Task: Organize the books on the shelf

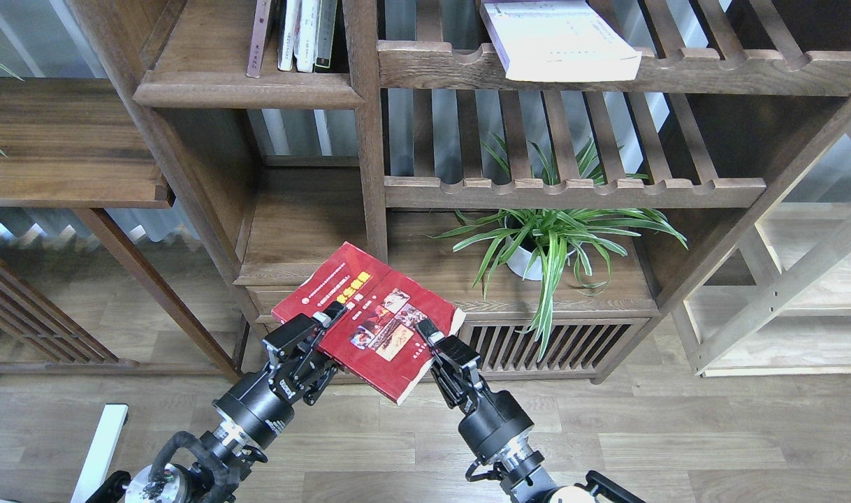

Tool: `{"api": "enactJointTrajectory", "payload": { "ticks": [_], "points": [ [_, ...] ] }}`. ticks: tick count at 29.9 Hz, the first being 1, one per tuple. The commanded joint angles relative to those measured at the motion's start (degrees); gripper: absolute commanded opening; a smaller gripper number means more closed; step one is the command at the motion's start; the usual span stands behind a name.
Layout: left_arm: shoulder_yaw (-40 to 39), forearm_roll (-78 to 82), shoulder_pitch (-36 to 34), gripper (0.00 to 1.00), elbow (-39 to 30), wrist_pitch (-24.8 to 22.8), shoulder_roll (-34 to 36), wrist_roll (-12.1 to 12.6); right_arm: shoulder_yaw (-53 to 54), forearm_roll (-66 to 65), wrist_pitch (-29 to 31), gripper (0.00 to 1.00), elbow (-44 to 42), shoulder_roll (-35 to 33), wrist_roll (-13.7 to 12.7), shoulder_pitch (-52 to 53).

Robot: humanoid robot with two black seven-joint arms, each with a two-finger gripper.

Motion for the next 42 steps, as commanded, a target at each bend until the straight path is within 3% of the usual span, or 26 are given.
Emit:
{"api": "enactJointTrajectory", "payload": {
  "ticks": [1,7,15,25,27,30,33,36,42],
  "points": [
    [0.08,0.14,0.02,0.46,0.01,1.29,0.00,0.00,-0.06,-0.16,0.06,0.06,0.00,0.00,0.01,-0.01],
    [-0.01,0.05,-0.07,0.26,0.01,1.20,0.00,0.00,-0.67,-0.25,0.06,0.06,0.00,0.00,0.01,-0.10],
    [-0.27,0.05,-0.07,0.07,0.10,1.82,0.00,0.00,-0.67,-0.78,0.06,0.07,0.00,0.00,0.01,-0.10],
    [-0.89,0.05,0.10,0.00,-0.60,3.48,0.00,0.00,-0.50,-1.39,0.15,0.13,0.00,0.00,0.01,-0.10],
    [-0.89,0.05,0.19,0.00,-0.78,4.19,0.00,0.00,-0.32,-1.48,0.15,0.21,0.00,0.00,0.01,-0.10],
    [-1.42,-0.03,0.46,0.00,-1.04,5.15,0.00,0.00,-0.15,-1.48,-0.55,0.46,0.00,0.00,-0.43,0.34],
    [-1.50,-0.03,0.55,0.00,-1.04,5.33,0.00,0.00,0.55,-1.57,-2.92,0.78,0.00,0.00,-0.34,0.52],
    [-2.73,-0.04,0.55,0.00,-1.04,5.33,0.00,0.00,2.31,-1.57,-4.68,0.97,0.00,0.00,-0.34,0.52],
    [-3.52,0.14,0.72,0.00,-1.39,5.42,0.00,0.00,6.70,-1.57,-4.24,0.99,-0.08,0.00,0.01,0.61]
  ]
}}
